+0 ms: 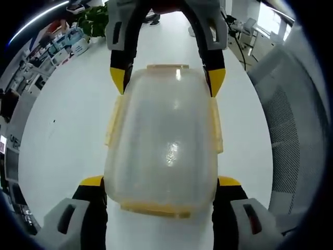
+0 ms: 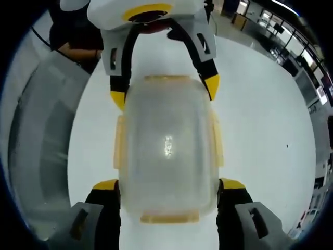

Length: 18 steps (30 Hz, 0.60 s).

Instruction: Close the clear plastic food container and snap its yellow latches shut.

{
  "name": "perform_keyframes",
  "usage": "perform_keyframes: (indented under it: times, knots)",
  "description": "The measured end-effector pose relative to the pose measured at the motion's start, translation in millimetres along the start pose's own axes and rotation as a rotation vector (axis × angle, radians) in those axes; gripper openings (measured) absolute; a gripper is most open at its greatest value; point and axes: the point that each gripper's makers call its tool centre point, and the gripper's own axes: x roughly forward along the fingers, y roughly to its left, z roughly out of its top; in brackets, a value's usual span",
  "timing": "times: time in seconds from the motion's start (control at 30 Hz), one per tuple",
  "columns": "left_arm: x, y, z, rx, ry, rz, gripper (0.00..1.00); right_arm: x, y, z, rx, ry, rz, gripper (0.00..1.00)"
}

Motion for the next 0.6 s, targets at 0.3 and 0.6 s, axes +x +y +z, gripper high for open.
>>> perform_keyframes:
  times: [0.3, 0.6]
  knots:
    - [-0.4, -0.1, 0.7, 0.002, -0.005, 0.002, 0.85, -1.0, -0.3, -0.5, 0.005, -0.003, -0.002, 0.76]
    - [-1.7, -5.7, 3.7, 0.012, 0.004, 0.0, 0.86, -2.0, 2.5, -0.6, 0.03, -0.004, -0.013, 0.85]
